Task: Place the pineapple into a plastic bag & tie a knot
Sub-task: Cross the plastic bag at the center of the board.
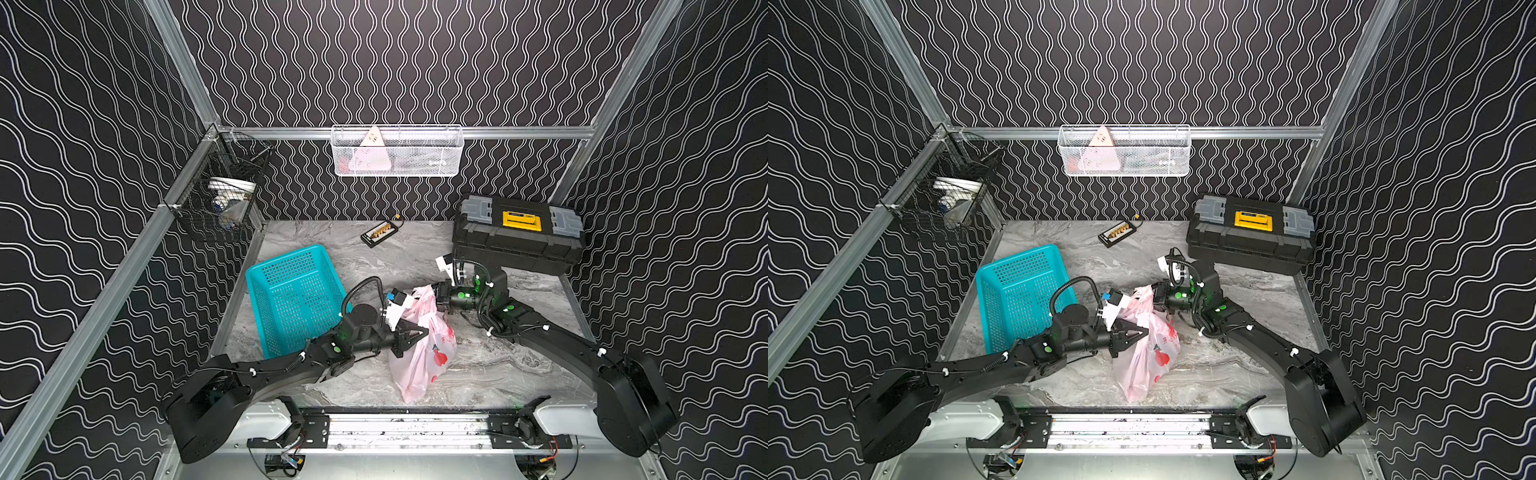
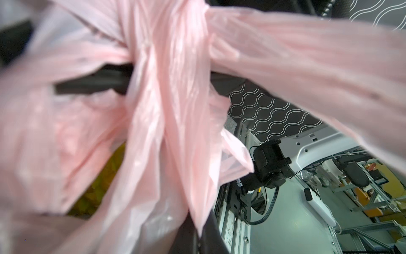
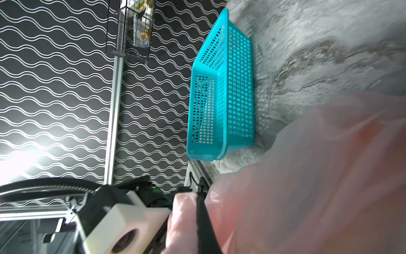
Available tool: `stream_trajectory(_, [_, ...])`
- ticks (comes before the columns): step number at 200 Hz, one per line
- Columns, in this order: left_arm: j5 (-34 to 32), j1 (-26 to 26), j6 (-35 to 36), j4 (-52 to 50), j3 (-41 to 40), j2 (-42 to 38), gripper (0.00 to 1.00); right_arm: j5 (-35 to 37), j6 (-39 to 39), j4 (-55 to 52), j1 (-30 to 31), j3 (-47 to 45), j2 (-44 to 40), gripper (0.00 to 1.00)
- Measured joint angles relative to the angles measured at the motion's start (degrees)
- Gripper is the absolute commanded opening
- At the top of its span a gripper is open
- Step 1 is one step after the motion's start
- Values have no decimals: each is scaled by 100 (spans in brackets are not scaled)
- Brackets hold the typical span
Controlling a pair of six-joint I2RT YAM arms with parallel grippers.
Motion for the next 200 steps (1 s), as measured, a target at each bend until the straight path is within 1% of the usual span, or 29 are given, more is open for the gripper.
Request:
stream_trajectory(6, [-24,0,-9,42,-9,24,3,-66,44,105,-7,0,61,0])
stream_trajectory(24, [-87,0,-42,24,11,35,23,-254,256,378,-26,0,234,0])
stream_trajectory(35, [-63,-15,-37,-260,35,-39,34,-273,332,623,-37,2,295,0])
stream_trajectory(51, [-42,-28,-33,-813,37,-262,41,-363,459,927,-55,7,334,0])
stream_trajectory(72, [-68,-22,42,-1467,87,-750,44,-487,496,1202,-57,28,348,0])
stream_trajectory(82, [-105,28,94,-1784,122,-1049,44,-535,492,1279,-63,59,361,0])
stream_trajectory(94, [-109,151,155,-2131,160,-1449,47,-573,485,1349,-81,87,391,0])
stream_trajectory(102, [-116,289,155,-2328,197,-1709,48,-588,481,1362,-83,107,420,0])
stream_trajectory(112, [-105,511,157,-2527,258,-1985,52,-610,463,1375,-85,116,457,0])
stream_trajectory(128, [92,1123,144,-2695,365,-2267,61,-634,461,1375,-90,122,505,0])
stream_trajectory(149, [638,1930,-157,-2577,409,-2168,62,-682,457,1373,-90,146,527,0])
stream_trajectory(161, [966,2223,-391,-2382,409,-1947,63,-702,457,1375,-90,157,531,0])
stream_trajectory(176, [1338,2363,-706,-1971,400,-1626,66,-721,457,1375,-90,160,535,0])
stream_trajectory(200, [1757,2398,-1130,-1137,332,-1141,70,-745,459,1375,-87,160,549,0])
